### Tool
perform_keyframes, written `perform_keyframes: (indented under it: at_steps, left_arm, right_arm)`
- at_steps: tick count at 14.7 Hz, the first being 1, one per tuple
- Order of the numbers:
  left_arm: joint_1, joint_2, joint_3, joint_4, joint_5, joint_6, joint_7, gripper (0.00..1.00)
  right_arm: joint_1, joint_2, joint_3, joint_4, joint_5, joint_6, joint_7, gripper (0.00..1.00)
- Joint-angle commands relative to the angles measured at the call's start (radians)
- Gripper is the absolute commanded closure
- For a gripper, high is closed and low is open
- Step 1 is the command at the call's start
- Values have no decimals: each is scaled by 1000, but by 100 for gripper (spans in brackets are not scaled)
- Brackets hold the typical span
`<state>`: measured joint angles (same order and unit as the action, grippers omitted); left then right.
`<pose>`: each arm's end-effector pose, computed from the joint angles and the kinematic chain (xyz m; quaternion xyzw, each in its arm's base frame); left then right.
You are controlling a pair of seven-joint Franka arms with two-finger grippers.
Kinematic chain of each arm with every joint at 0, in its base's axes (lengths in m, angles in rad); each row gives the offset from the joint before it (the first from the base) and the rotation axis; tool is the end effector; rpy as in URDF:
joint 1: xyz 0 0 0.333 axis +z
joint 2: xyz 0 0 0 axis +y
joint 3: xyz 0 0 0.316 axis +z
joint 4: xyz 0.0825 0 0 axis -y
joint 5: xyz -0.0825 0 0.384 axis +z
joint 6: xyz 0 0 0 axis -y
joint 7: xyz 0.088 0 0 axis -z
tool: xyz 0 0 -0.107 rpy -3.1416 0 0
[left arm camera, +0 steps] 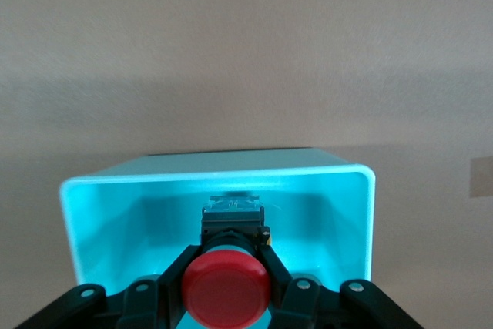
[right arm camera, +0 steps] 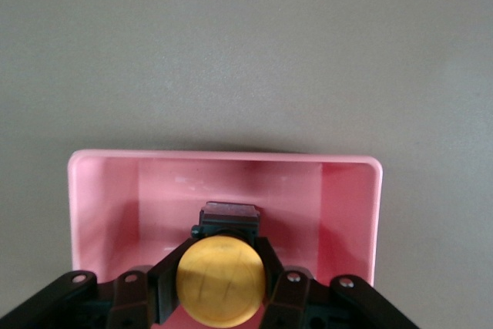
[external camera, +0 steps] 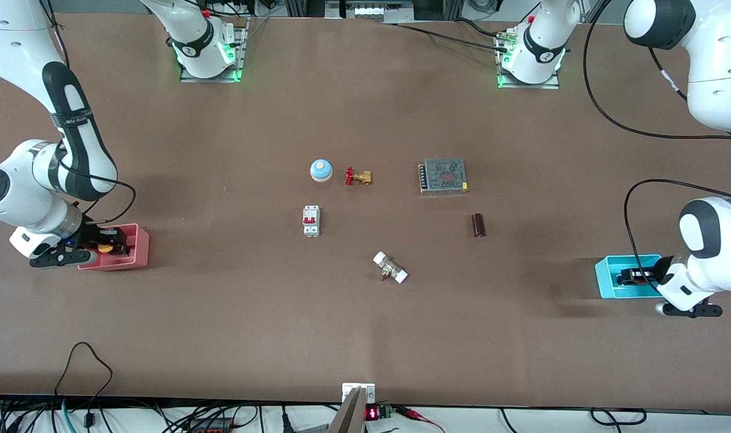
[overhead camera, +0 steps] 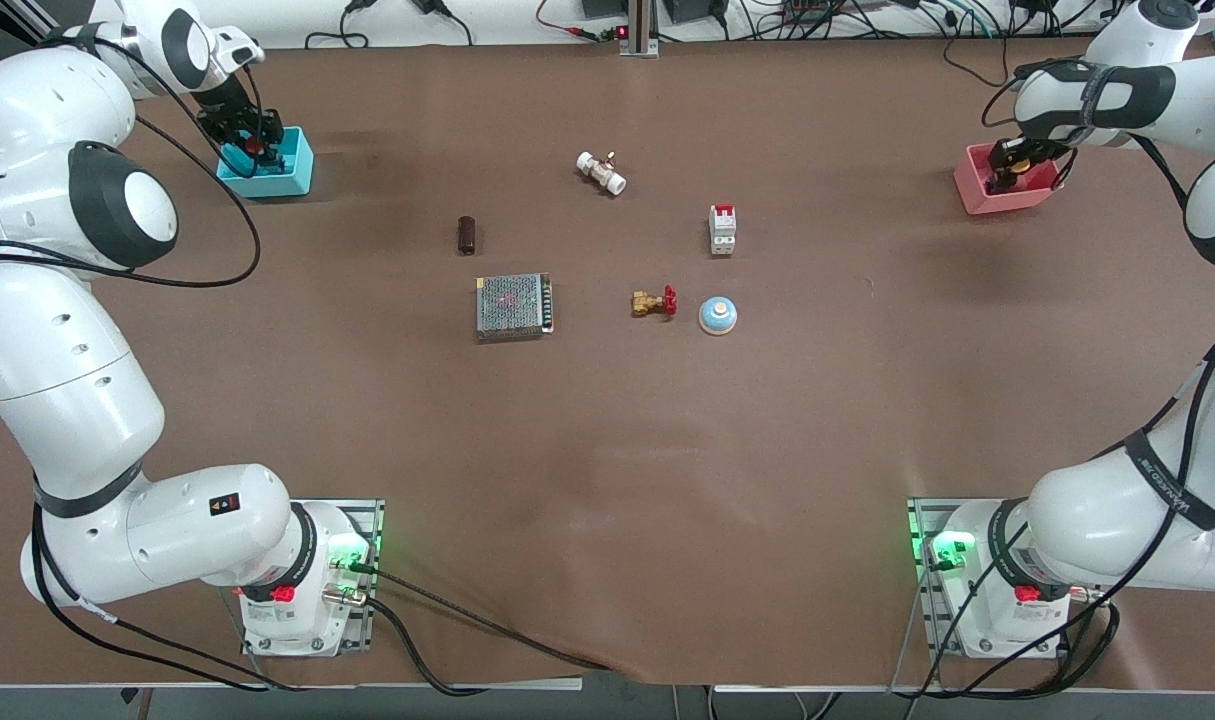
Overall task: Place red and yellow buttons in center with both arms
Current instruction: 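Lift both buttons up out of their boxes with both grippers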
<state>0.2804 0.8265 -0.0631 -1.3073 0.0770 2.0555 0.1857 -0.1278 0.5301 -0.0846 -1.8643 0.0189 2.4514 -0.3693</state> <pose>0.7160 0.1731 0.2384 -0.9992 -0.0058 0.0394 0.0019 0.6327 -0.1330 0.2376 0.9964 0.0776 0.0240 0.0228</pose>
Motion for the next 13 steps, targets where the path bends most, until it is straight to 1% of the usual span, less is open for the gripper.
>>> perform_keyframes:
  at_steps: [1, 3, 5, 6, 8, 10, 11, 13]
  left_arm:
    - [2, -87, -4, -16, 24, -58, 15, 70]
    - [-15, -180, -9, -38, 24, -128, 5, 70]
    - [-46, -214, -11, -43, 9, -217, -14, 72]
    - [-78, -240, -12, -76, 6, -247, -28, 74]
    - [-136, -288, -15, -169, 1, -253, -78, 74]
    - [-155, -308, -43, -260, -60, -244, -133, 75]
    - [-158, -308, -50, -294, -68, -235, -135, 75]
    - [-159, -306, -64, -358, -71, -171, -135, 76]
  right_arm:
    - [-1, -54, 11, 101, 19, -220, -31, 80]
    - [23, -103, 11, 134, 21, -340, -19, 80]
    - [68, -137, 13, 128, 19, -394, 82, 80]
    - [98, -145, 23, 125, 13, -402, 154, 80]
    - [157, -145, 61, 113, -19, -396, 304, 80]
    - [223, -139, 92, 90, -91, -376, 464, 80]
    - [250, -134, 112, 70, -124, -350, 546, 80]
    - [292, -119, 138, 22, -145, -261, 666, 80]
